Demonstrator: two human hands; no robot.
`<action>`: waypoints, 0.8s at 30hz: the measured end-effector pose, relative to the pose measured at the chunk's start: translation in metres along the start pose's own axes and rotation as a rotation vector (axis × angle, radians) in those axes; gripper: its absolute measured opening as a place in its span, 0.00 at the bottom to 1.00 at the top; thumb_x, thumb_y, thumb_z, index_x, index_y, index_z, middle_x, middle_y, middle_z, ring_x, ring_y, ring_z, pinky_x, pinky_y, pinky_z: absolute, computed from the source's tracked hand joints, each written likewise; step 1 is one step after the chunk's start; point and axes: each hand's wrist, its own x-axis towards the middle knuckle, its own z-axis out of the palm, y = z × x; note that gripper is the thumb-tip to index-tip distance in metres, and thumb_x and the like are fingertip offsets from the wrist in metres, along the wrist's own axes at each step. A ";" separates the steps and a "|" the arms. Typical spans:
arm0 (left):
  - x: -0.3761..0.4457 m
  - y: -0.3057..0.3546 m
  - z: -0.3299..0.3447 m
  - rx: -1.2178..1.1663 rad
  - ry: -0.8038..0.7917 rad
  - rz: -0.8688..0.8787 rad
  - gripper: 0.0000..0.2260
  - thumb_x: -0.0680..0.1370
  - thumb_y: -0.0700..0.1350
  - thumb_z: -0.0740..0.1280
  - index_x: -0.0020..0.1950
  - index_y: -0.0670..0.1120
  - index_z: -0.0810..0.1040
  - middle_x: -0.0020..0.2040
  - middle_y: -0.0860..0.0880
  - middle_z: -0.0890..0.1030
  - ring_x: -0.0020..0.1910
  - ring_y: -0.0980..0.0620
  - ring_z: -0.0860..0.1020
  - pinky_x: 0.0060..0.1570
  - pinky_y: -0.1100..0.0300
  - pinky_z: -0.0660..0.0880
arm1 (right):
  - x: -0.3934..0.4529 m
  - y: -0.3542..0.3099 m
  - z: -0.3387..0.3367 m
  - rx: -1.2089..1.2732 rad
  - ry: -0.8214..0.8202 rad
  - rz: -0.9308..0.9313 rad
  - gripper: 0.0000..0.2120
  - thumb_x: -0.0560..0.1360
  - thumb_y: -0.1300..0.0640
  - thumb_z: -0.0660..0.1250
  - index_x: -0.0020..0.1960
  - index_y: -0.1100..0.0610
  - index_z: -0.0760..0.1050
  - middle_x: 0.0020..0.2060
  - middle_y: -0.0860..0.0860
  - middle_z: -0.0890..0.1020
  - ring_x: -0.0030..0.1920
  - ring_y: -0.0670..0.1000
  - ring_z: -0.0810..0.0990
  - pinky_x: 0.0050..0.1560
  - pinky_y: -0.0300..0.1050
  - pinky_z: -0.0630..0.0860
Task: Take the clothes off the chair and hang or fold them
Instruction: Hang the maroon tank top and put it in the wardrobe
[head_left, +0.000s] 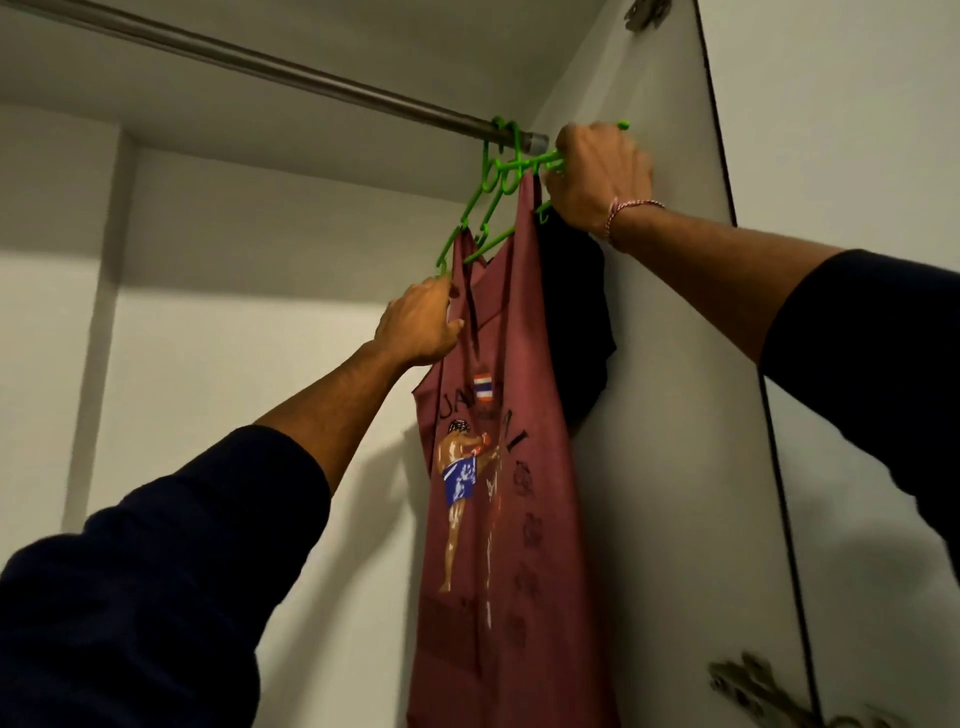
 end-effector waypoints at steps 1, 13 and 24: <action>-0.011 0.001 -0.002 0.009 -0.020 -0.015 0.20 0.79 0.47 0.67 0.69 0.44 0.71 0.65 0.44 0.76 0.63 0.42 0.75 0.61 0.46 0.73 | -0.009 0.000 -0.004 -0.029 0.001 -0.035 0.18 0.79 0.50 0.64 0.65 0.58 0.72 0.59 0.60 0.76 0.54 0.64 0.78 0.46 0.55 0.72; -0.137 0.044 -0.050 0.088 -0.146 -0.089 0.26 0.80 0.52 0.67 0.74 0.43 0.66 0.71 0.44 0.73 0.68 0.43 0.72 0.63 0.46 0.72 | -0.165 -0.020 -0.060 0.025 -0.236 -0.294 0.23 0.78 0.46 0.67 0.67 0.57 0.68 0.61 0.58 0.73 0.58 0.60 0.75 0.56 0.56 0.74; -0.241 0.121 -0.089 -0.068 -0.292 0.009 0.25 0.77 0.53 0.70 0.71 0.46 0.69 0.68 0.46 0.75 0.64 0.42 0.75 0.60 0.47 0.74 | -0.308 0.009 -0.143 0.149 -0.794 -0.276 0.28 0.76 0.43 0.70 0.71 0.55 0.68 0.64 0.56 0.74 0.59 0.58 0.77 0.59 0.54 0.78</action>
